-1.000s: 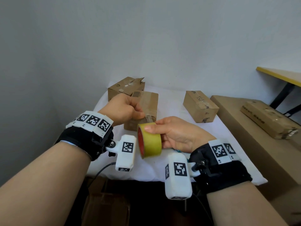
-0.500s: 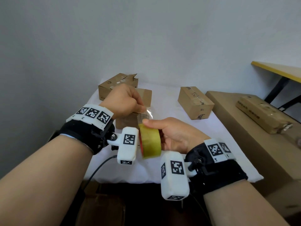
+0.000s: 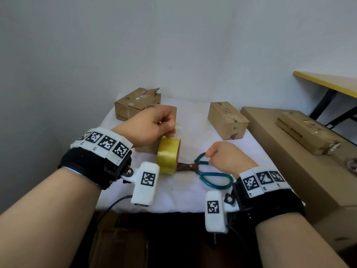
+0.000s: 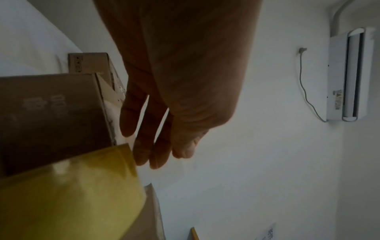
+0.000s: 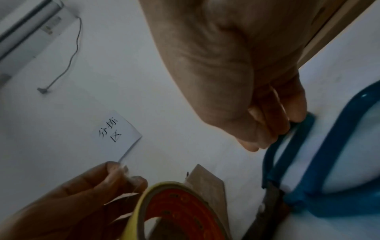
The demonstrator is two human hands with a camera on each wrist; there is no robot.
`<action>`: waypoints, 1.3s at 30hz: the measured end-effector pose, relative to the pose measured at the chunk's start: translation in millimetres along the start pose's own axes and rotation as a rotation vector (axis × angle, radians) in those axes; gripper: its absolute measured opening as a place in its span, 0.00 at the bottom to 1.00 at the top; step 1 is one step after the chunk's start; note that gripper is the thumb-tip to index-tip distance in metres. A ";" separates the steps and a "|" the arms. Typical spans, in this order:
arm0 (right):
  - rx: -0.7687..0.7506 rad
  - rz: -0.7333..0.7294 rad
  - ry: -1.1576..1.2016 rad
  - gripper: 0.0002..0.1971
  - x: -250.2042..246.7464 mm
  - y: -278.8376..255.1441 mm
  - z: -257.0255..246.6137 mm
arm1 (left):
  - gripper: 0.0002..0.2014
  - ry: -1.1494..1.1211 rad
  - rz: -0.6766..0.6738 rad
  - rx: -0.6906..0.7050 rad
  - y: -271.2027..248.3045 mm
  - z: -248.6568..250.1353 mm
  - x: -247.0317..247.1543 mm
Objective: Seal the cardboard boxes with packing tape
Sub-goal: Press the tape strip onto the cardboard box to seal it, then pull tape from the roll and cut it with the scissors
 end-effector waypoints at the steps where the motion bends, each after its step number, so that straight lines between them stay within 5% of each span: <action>1: 0.009 -0.030 -0.049 0.14 4.7 1.1 4.2 | 0.07 0.006 0.008 0.011 -1.5 -0.1 -0.2; 8: -0.035 -0.133 -0.308 0.27 20.0 1.2 2.0 | 0.07 -0.024 0.051 0.020 -2.6 -6.2 -2.2; 13: 0.016 -0.177 -0.403 0.08 8.6 -6.3 7.4 | 0.07 -0.013 0.083 0.006 -2.8 -14.4 -9.7; 17: 0.127 -0.148 -0.260 0.06 -19.1 -11.5 33.6 | 0.06 0.014 0.105 0.003 -5.8 -20.3 -14.1; 22: -0.035 -0.065 0.234 0.23 -40.5 -25.6 28.5 | 0.07 0.115 0.147 0.033 -10.1 -25.6 -15.6; 26: -0.093 -0.127 0.129 0.38 -39.0 -31.8 13.9 | 0.08 0.346 0.303 0.094 -15.8 -30.2 -8.7; 39: -0.211 -0.007 -0.006 0.34 -35.3 -29.4 -16.7 | 0.07 0.410 0.394 0.159 -17.1 -32.4 8.1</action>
Point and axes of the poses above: each hand's wrist, its own y-axis towards the middle knuckle, its own x-axis out of the palm, z = x × y, the point moved 7 cm from there along y, towards the middle knuckle, and after that the axes turned 5 degrees about -y, right-handed, at the moved point
